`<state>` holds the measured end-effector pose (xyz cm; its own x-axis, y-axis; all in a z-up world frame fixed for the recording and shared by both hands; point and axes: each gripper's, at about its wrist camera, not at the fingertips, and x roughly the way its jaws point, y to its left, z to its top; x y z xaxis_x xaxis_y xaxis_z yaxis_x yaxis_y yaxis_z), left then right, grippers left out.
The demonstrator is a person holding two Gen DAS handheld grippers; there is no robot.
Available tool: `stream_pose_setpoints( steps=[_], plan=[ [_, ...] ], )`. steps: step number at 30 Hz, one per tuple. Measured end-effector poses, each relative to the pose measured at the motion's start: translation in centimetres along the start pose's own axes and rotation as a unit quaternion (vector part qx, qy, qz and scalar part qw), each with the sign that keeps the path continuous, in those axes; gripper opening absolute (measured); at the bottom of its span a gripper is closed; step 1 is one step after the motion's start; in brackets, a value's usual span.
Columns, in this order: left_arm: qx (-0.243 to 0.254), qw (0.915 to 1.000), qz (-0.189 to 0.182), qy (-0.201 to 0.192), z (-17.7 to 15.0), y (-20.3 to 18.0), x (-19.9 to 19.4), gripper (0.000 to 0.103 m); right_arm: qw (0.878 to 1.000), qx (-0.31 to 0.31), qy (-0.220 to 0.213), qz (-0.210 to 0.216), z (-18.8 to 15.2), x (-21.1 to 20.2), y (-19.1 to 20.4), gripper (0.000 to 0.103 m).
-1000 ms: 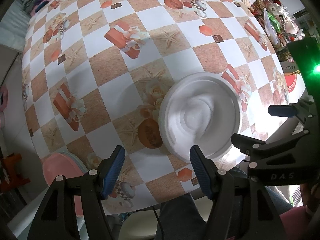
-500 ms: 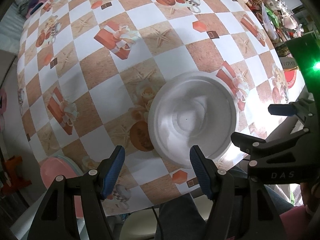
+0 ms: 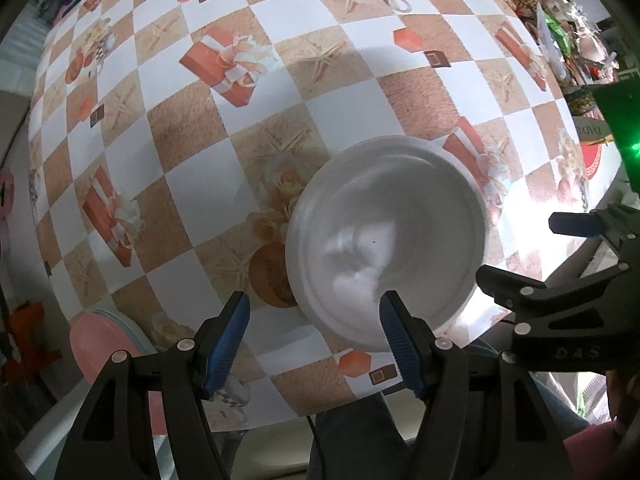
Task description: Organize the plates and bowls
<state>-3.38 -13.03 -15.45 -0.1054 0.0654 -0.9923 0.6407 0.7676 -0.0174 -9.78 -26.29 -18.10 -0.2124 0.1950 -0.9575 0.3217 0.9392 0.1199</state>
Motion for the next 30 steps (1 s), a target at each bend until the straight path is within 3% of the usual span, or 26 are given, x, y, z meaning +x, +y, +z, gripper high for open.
stream_pose_setpoints(
  steps=[14,30],
  plan=[
    [-0.048,0.9985,0.019,0.018,-0.2,2.0,3.6,0.071,1.000,-0.010,0.000,-0.006,2.4,2.0,1.0,0.102],
    [-0.063,0.9979,-0.003,0.012,0.2,2.7,6.1,0.071,1.000,-0.009,-0.005,-0.004,6.2,4.6,2.3,0.103]
  ],
)
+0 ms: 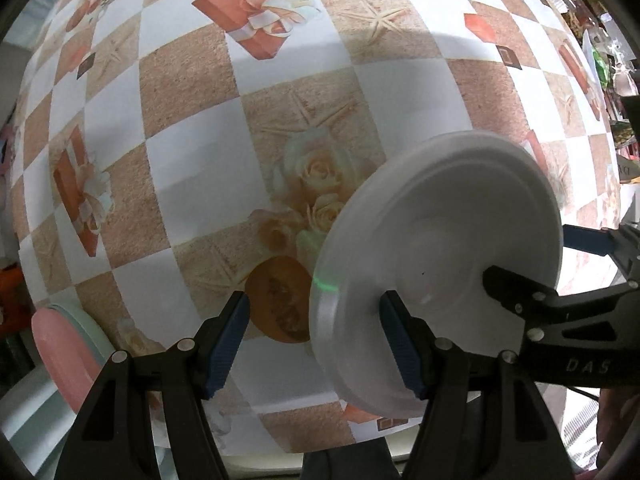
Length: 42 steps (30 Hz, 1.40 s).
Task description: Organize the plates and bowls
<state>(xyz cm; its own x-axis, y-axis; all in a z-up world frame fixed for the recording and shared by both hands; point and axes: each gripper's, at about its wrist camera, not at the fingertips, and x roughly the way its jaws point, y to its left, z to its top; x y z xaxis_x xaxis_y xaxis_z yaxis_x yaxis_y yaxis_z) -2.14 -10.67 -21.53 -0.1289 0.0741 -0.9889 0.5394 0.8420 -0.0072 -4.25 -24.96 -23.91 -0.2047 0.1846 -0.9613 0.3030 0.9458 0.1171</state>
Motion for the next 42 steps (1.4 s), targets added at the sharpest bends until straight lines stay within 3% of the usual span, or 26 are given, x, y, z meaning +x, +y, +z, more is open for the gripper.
stream_pose_setpoints(
  steps=[4,8,10,13,19,21,38,42],
  plan=[
    [-0.007,0.9999,-0.009,0.001,0.3,0.7,0.1,0.070,1.000,0.000,0.008,-0.001,0.6,0.2,0.4,0.103],
    [0.003,0.9996,-0.029,0.001,0.5,0.6,0.0,0.048,1.000,0.011,0.023,0.008,-0.4,0.4,-0.6,0.103],
    [0.014,0.9992,-0.037,0.004,0.5,0.1,0.0,0.040,1.000,0.011,0.018,0.010,-0.3,0.0,-0.4,0.094],
    [0.020,0.9991,-0.037,0.000,0.5,-0.6,0.5,0.038,1.000,-0.006,0.014,0.012,-0.6,-0.2,0.5,0.079],
    [0.027,0.9984,-0.049,0.001,-0.3,0.2,0.6,0.036,1.000,-0.021,0.007,0.022,-0.4,-0.3,1.6,0.060],
    [0.034,0.9982,-0.050,-0.001,-0.9,0.2,0.6,0.036,0.999,-0.024,0.008,0.046,-0.3,-0.4,2.1,0.034],
    [-0.020,0.9982,-0.056,-0.012,-6.0,6.1,0.4,0.034,0.994,-0.102,0.032,0.008,-0.8,0.4,9.8,0.033],
    [-0.043,0.9971,-0.055,-0.029,-6.2,8.0,-0.4,0.034,0.993,-0.117,0.021,0.005,-0.7,-0.2,13.8,0.033]
  ],
)
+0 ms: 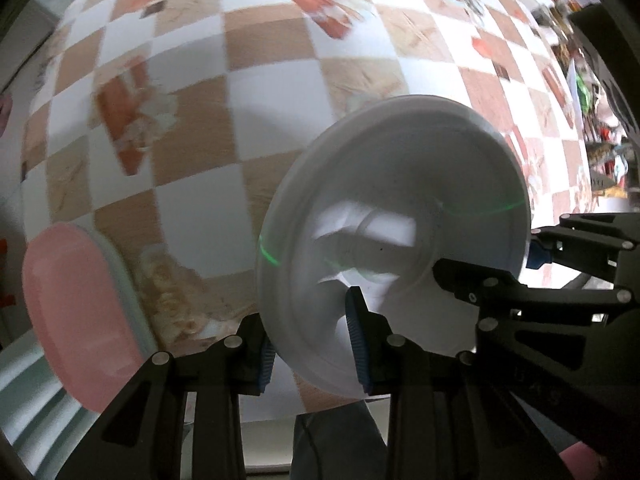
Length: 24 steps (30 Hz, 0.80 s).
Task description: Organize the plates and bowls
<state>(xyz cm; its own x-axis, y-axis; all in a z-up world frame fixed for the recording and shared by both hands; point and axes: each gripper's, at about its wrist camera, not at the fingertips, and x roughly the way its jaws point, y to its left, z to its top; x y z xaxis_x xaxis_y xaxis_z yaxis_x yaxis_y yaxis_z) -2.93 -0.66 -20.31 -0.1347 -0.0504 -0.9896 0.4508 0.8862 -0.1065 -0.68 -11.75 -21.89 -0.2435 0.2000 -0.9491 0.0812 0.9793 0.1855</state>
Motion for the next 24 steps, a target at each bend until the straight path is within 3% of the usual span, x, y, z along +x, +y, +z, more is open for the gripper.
stream_pose_setpoints(
  steps=[12,19,24],
  plan=[
    [-0.073,0.9957,0.013,-0.056,-2.5,7.7,-5.3,0.034,0.997,-0.071,-0.029,-0.014,3.4,-3.9,7.4,0.033],
    [-0.134,0.9868,0.036,-0.084,-3.7,10.7,-9.3,0.034,0.991,-0.126,-0.039,-0.015,5.6,-4.4,14.6,0.033],
    [-0.181,0.9786,0.043,-0.088,-5.8,13.6,-9.1,0.033,0.985,-0.168,-0.038,-0.014,6.4,-3.9,19.5,0.033]
  ],
)
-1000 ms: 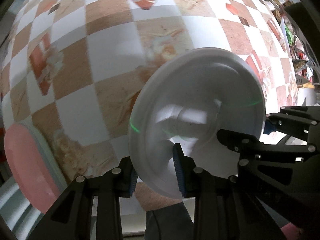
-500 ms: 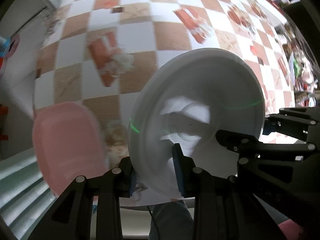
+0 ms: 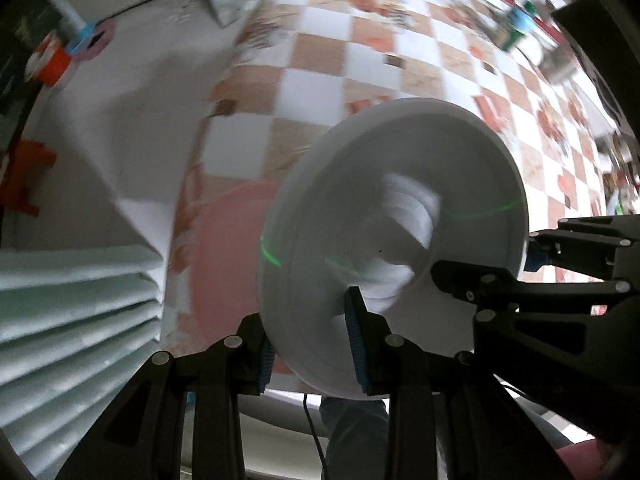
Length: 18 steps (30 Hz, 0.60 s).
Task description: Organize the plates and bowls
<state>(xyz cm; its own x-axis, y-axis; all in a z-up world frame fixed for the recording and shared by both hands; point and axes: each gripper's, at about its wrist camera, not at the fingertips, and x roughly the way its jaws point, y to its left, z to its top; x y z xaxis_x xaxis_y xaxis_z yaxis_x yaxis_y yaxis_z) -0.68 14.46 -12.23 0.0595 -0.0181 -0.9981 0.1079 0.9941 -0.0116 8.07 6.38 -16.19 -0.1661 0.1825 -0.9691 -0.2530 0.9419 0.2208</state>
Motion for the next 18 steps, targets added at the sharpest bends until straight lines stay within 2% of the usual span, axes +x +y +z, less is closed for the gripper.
stream_pose_setpoints(
  steps=[9,15,18],
  plan=[
    [-0.046,0.9988,0.013,0.015,-1.1,3.7,1.7,0.033,0.999,-0.041,0.021,0.003,2.9,3.5,5.5,0.033],
    [-0.054,0.9981,0.015,0.025,-1.6,4.5,3.1,0.033,0.998,-0.047,0.036,-0.002,4.3,5.7,7.8,0.033],
    [-0.053,0.9980,0.022,0.025,-1.8,4.5,3.5,0.033,0.998,-0.051,0.037,-0.006,4.3,6.5,7.7,0.033]
  ],
)
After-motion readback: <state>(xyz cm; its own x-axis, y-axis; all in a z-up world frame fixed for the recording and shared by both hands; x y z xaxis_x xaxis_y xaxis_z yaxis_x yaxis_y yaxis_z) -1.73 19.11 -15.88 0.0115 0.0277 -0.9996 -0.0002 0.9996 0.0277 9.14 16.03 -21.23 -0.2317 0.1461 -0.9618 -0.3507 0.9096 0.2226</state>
